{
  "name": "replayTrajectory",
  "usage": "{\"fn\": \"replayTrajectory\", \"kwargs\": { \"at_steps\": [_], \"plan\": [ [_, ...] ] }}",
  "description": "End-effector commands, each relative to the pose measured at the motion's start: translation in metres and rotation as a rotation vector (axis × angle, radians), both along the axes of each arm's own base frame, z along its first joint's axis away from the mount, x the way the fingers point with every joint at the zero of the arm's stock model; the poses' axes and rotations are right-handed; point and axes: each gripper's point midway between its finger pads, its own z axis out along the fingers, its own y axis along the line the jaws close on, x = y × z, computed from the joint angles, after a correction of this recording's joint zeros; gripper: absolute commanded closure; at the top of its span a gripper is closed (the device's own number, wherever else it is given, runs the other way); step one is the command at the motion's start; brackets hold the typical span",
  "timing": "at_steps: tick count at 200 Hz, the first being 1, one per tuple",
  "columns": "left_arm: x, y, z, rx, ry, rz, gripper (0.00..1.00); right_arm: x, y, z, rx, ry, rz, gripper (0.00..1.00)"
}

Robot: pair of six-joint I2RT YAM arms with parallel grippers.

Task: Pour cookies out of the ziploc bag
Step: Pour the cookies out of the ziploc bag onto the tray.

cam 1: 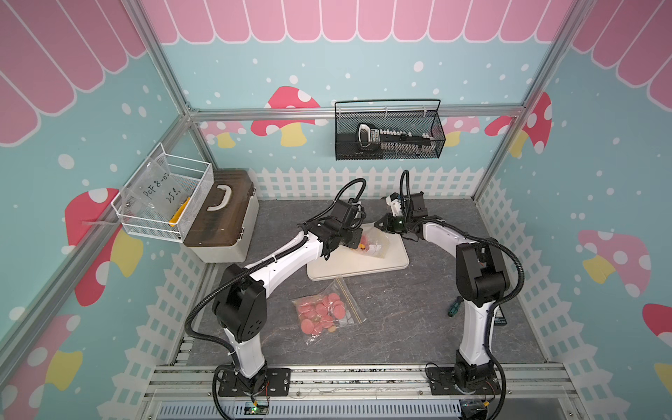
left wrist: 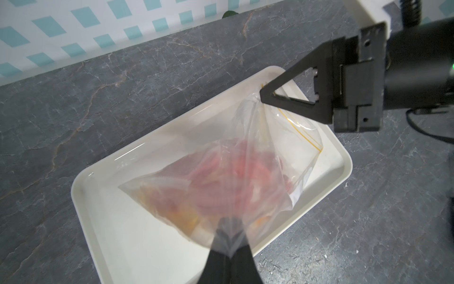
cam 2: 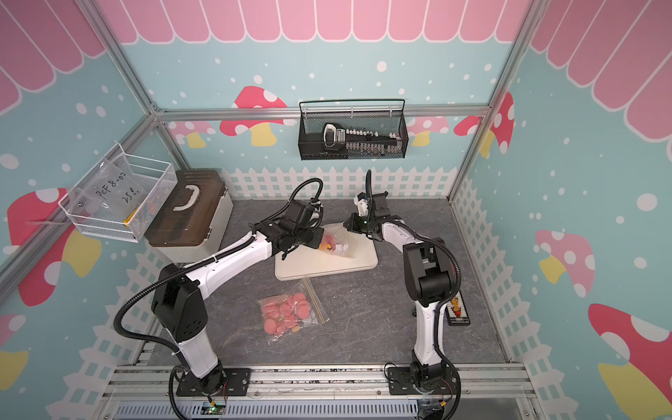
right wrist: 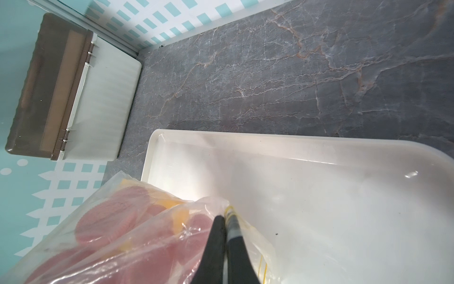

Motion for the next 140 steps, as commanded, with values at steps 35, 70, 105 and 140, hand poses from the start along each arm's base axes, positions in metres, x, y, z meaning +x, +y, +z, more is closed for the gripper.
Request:
{"fn": "replayTrajectory", "kwargs": {
  "at_steps": [35,70,105,140],
  "plan": [
    [0.006,-0.011,0.015,0.044,-0.063,-0.030,1.00,0.002,-0.004,-0.019,-0.005,0.030,-0.016,1.00],
    [0.007,-0.011,0.009,0.072,-0.060,-0.027,1.00,0.002,-0.006,-0.025,-0.006,0.043,-0.019,1.00],
    [0.007,-0.011,0.011,0.114,-0.073,-0.030,1.00,0.003,-0.005,-0.026,0.001,0.046,-0.020,1.00],
    [0.006,-0.005,0.005,0.167,-0.058,-0.030,1.00,0.003,-0.007,-0.023,0.000,0.040,-0.022,1.00]
  ]
}}
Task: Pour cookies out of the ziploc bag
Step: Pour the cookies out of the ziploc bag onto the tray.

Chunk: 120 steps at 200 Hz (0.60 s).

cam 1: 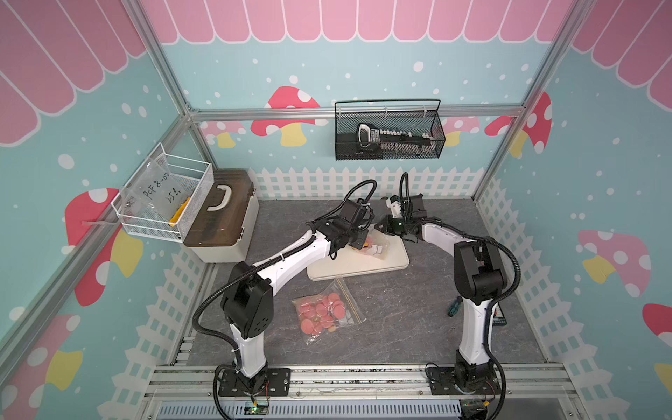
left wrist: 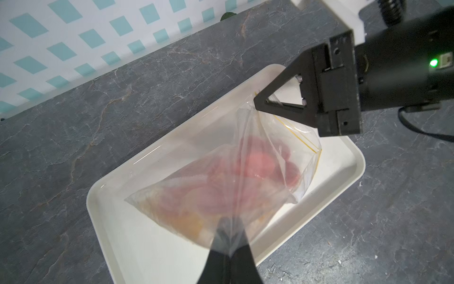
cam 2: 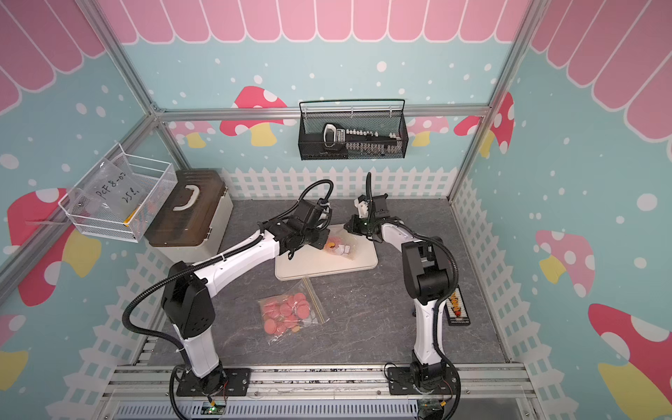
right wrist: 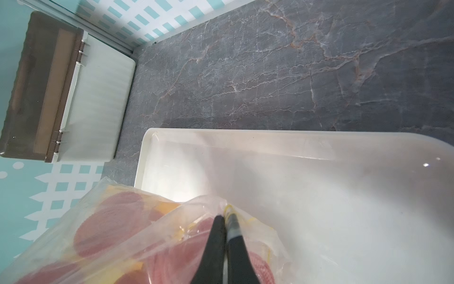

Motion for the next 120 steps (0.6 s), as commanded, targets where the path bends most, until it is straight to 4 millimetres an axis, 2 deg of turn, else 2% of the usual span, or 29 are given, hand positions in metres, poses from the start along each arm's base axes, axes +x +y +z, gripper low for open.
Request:
{"fn": "replayTrajectory", "kwargs": {
  "at_steps": [1,56,75,120],
  "plan": [
    [0.005,0.003,0.011,0.050,-0.034,-0.002,1.00,0.001,-0.005,-0.009,-0.004,0.012,-0.014,1.00],
    [-0.001,-0.002,-0.002,0.029,0.039,-0.028,1.00,0.001,-0.005,-0.011,0.012,0.013,-0.026,1.00],
    [-0.003,-0.001,-0.005,0.014,0.066,-0.029,0.96,0.001,-0.004,-0.010,0.016,0.014,-0.022,1.00],
    [-0.007,0.016,-0.024,-0.017,0.136,0.004,0.92,0.000,-0.005,-0.004,0.015,0.001,-0.023,1.00]
  ]
}}
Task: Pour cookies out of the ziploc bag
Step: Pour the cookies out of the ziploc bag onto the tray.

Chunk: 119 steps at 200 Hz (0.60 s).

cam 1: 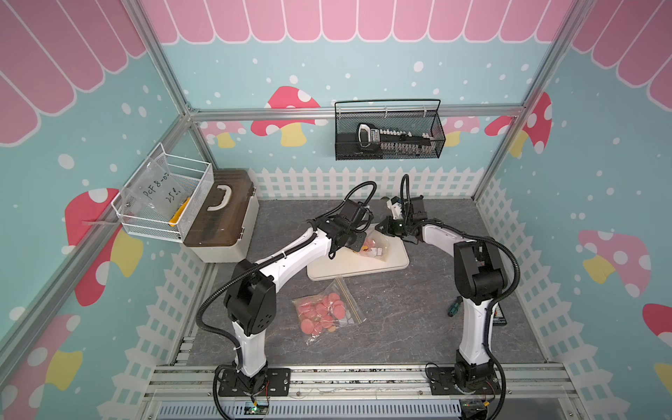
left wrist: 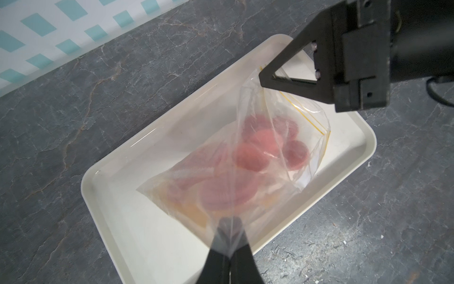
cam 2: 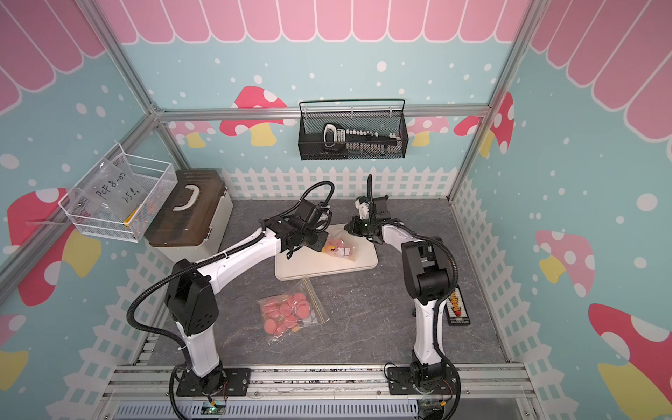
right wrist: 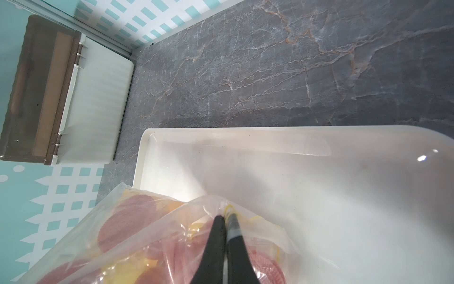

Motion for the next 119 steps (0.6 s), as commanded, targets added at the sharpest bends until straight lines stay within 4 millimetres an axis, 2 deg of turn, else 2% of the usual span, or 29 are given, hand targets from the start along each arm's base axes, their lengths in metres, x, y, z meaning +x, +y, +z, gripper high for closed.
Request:
{"fn": "replayTrajectory", "kwargs": {
  "at_steps": [1,26,67,89,104,119],
  "plan": [
    [-0.003,0.008,-0.006,-0.038,0.043,0.013,0.92,0.001,-0.002,0.002,0.006,-0.009,-0.007,1.00],
    [-0.007,0.013,-0.018,-0.079,0.076,0.022,0.89,0.001,-0.002,0.000,0.002,-0.006,-0.007,1.00],
    [-0.009,0.009,-0.020,-0.111,0.094,0.015,0.86,0.001,-0.002,-0.002,0.001,-0.004,-0.007,1.00],
    [-0.008,0.009,-0.020,-0.113,0.094,0.017,0.89,0.001,-0.002,0.000,0.004,-0.006,-0.006,1.00],
    [-0.005,0.011,-0.017,-0.113,0.079,0.031,1.00,0.000,-0.001,0.001,0.008,-0.005,-0.005,1.00],
    [0.001,0.012,-0.009,-0.112,0.045,0.050,1.00,0.000,-0.001,0.002,0.009,-0.005,-0.005,1.00]
  ]
}}
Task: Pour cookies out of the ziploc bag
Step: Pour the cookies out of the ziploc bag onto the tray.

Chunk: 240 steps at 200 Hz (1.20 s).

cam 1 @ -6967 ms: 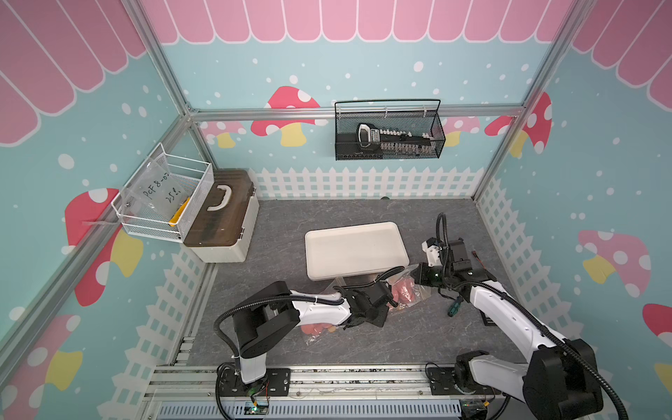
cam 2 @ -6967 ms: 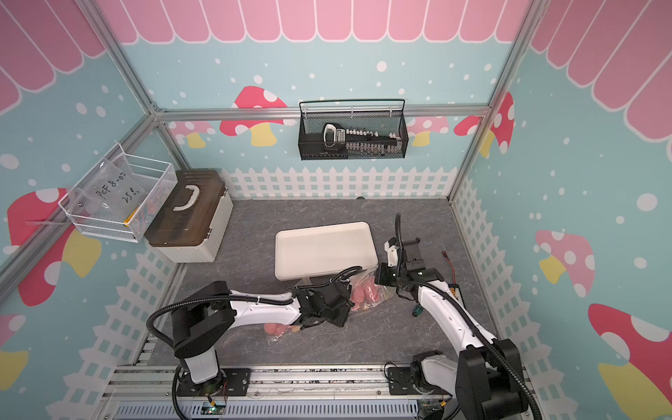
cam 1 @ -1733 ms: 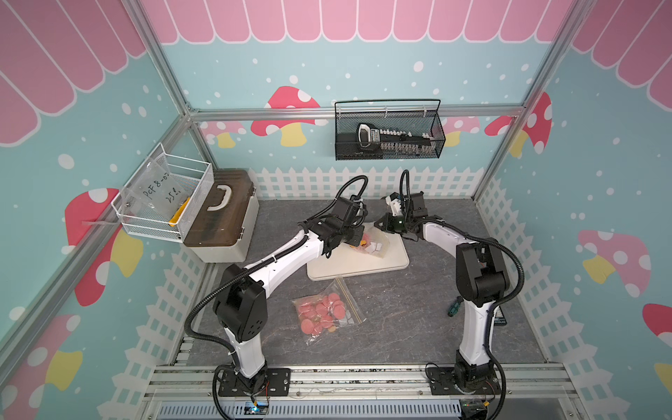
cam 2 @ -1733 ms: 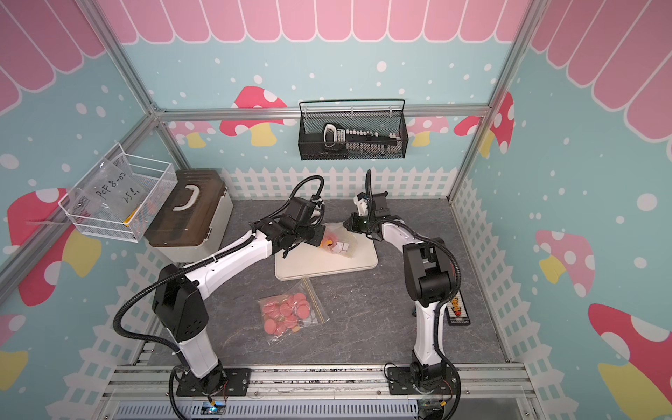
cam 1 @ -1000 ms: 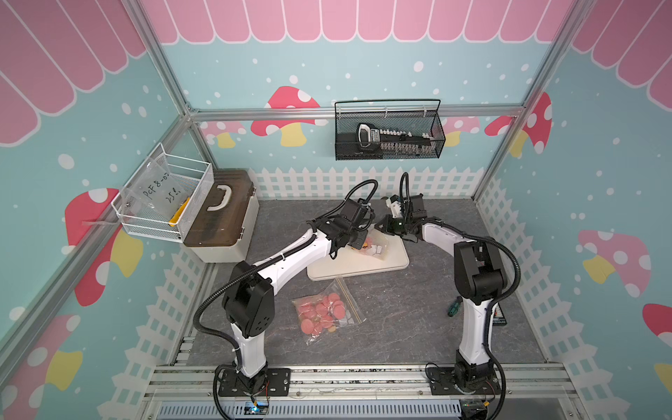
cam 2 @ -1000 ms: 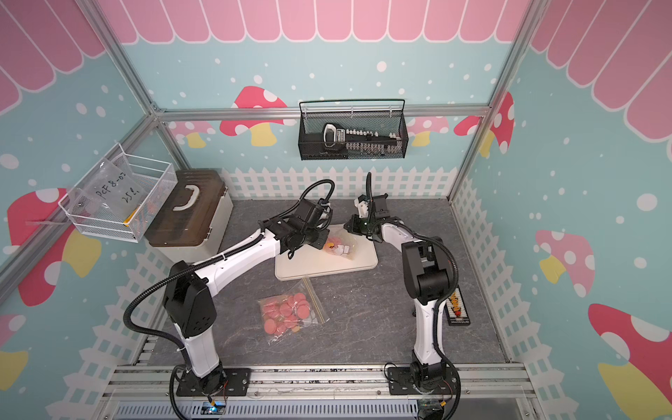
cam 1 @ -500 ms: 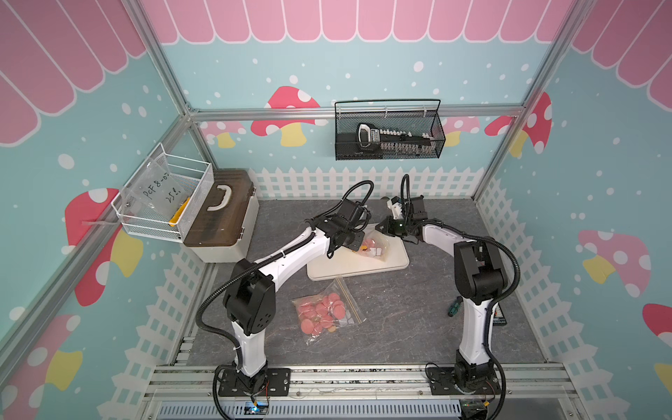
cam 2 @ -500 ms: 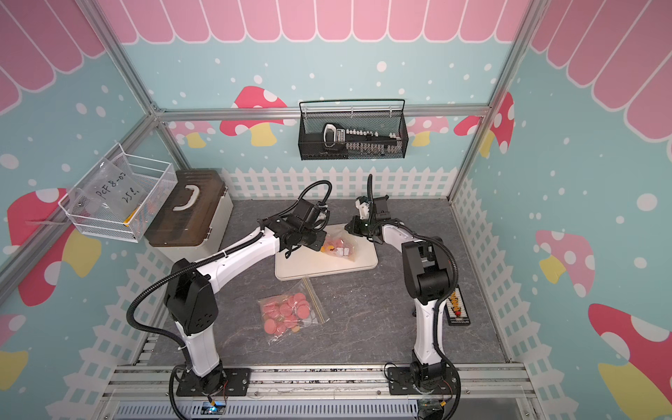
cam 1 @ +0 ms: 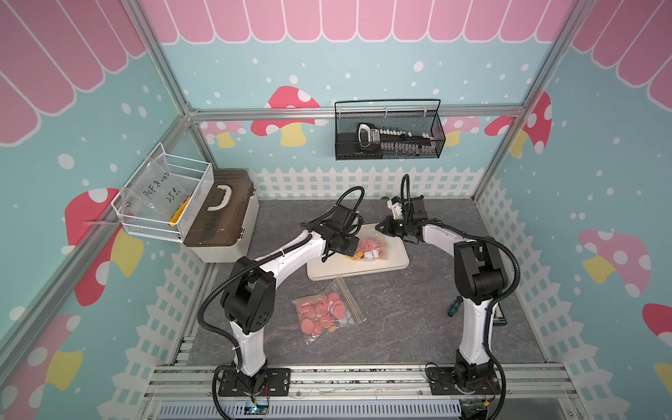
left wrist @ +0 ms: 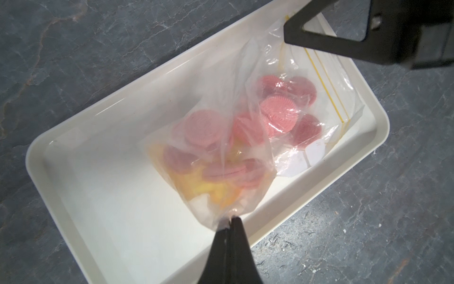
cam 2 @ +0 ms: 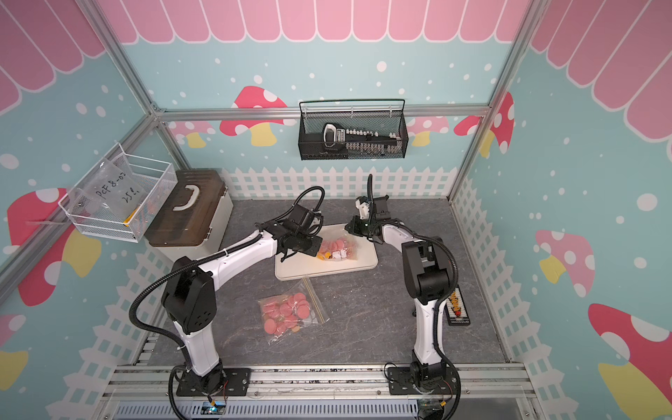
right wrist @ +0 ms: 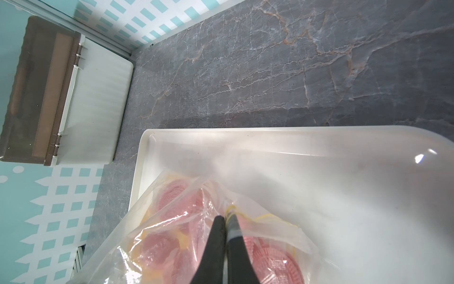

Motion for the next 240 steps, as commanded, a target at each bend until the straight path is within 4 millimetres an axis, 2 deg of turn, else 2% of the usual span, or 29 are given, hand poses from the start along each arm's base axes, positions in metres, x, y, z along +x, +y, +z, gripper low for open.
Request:
{"fn": "replayTrajectory", "kwargs": {
  "at_steps": [1,58,86,155,201,240],
  "plan": [
    [0.009,-0.001,0.028,-0.035,-0.075,0.020,1.00,-0.001,-0.001,0.001,0.009,-0.005,-0.004,1.00],
    [0.027,-0.006,0.079,-0.067,-0.191,0.028,1.00,-0.004,0.000,0.002,0.017,-0.004,0.000,1.00],
    [0.030,-0.013,0.091,-0.080,-0.211,0.002,1.00,-0.004,0.000,0.009,0.025,-0.020,0.001,1.00],
    [0.033,-0.024,0.115,-0.031,-0.297,-0.043,1.00,0.000,0.000,0.019,0.065,-0.066,-0.027,1.00],
    [0.033,-0.029,0.118,0.006,-0.325,-0.064,1.00,0.003,0.001,0.030,0.092,-0.103,-0.035,1.00],
    [0.030,-0.031,0.113,0.047,-0.329,-0.083,1.00,0.004,-0.003,0.035,0.088,-0.121,-0.044,1.00]
  ]
}}
